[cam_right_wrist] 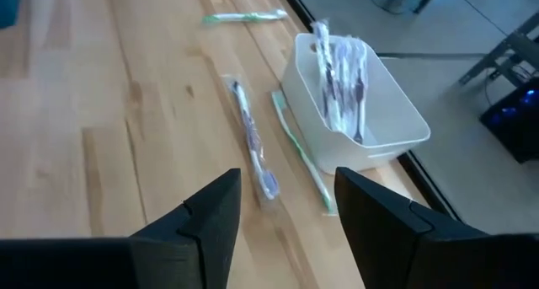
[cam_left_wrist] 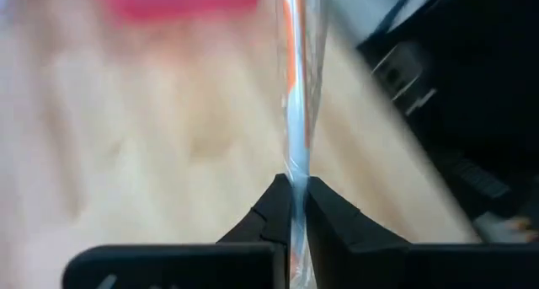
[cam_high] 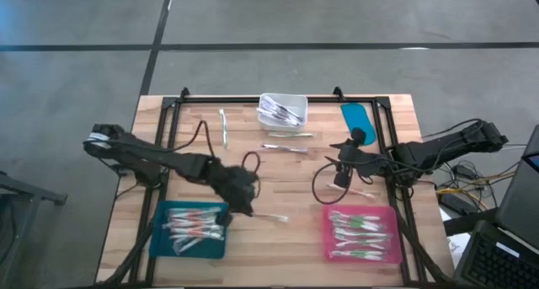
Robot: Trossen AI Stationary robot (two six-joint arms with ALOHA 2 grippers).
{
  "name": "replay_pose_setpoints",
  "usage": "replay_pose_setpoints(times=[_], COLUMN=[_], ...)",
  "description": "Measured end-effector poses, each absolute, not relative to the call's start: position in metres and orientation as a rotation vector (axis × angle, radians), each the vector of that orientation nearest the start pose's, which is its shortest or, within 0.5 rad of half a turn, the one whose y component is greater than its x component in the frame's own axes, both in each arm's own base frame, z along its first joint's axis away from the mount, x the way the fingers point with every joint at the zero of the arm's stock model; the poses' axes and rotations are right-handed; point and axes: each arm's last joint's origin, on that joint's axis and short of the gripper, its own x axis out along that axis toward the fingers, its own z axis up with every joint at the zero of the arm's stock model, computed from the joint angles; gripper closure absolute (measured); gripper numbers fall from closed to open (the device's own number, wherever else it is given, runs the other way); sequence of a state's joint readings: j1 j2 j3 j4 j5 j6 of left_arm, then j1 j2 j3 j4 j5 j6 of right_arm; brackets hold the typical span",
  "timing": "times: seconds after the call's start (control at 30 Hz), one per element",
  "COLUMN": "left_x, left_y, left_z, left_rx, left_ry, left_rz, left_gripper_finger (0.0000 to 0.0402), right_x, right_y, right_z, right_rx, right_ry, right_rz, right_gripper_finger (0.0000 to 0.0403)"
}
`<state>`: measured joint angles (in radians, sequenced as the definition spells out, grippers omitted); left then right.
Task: Pick & Place Toothbrushes
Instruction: Put the orange toothbrush into the blue bin
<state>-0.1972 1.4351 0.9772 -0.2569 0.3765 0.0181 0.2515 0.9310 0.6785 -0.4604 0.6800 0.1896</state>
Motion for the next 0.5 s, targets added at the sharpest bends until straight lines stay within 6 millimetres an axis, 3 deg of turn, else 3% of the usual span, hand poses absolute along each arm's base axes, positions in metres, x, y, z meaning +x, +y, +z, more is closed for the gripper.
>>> replay_pose_setpoints(times=[0.2, 0.5], left_x=[0.258, 0.221], left_y=[-0.103, -0.137], left_z=[0.278, 0.314], left_rx=[0.098, -0.017], left_ry=[0.894, 1.037], left_rz=[-0.334, -0.1], left_gripper_finger=[0.0379, 0.0378], right_x=[0.184, 0.19], right_y=[0.019, 0.013], right_z=[0.252, 0.246], right_rx=[-0.133, -0.129], right_ry=[0.605, 0.623], right_rz=[-0.515, -0.552], right_gripper_finger=[0.0213, 0.0202])
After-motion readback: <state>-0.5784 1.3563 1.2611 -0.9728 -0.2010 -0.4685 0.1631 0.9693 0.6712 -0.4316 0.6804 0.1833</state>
